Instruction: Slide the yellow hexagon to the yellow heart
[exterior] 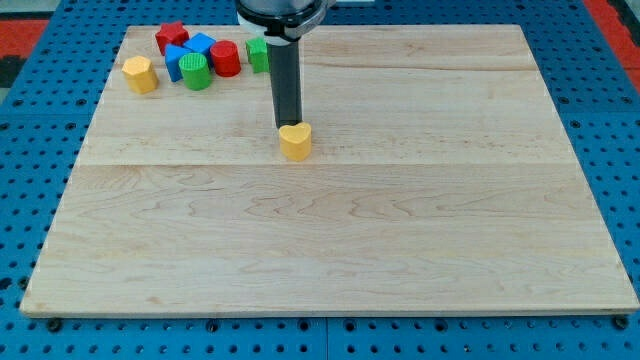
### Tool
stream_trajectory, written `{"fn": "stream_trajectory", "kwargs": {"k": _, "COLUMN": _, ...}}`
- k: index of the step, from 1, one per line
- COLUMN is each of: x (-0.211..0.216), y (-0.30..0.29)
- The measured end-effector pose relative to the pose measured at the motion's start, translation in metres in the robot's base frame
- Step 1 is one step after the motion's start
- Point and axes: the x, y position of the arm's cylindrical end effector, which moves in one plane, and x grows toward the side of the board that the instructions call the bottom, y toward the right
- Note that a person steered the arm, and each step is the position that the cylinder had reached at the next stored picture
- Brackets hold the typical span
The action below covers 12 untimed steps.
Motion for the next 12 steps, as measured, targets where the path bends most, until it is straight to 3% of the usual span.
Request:
{"fn": "stream_trajectory", "kwargs": {"k": 1, "x": 0.0, "y": -0.023}}
{"fn": "stream_trajectory", "kwargs": {"k": 3, "x": -0.01, "y": -0.234}}
{"fn": "stream_trajectory", "kwargs": {"k": 4, "x": -0.023, "y": -0.259}}
{"fn": "stream_trajectory", "kwargs": {"k": 5, "x": -0.066, "y": -0.26}}
{"fn": "stream_trajectory", "kwargs": {"k": 8, "x": -0.113, "y": -0.21}}
{"fn": "stream_trajectory", "kwargs": {"k": 10, "x": -0.032, "y": -0.06}}
{"fn": "stream_trajectory", "kwargs": {"k": 11, "x": -0.03, "y": -0.143}}
{"fn": "stream_trajectory", "kwargs": {"k": 12, "x": -0.039, "y": -0.174}}
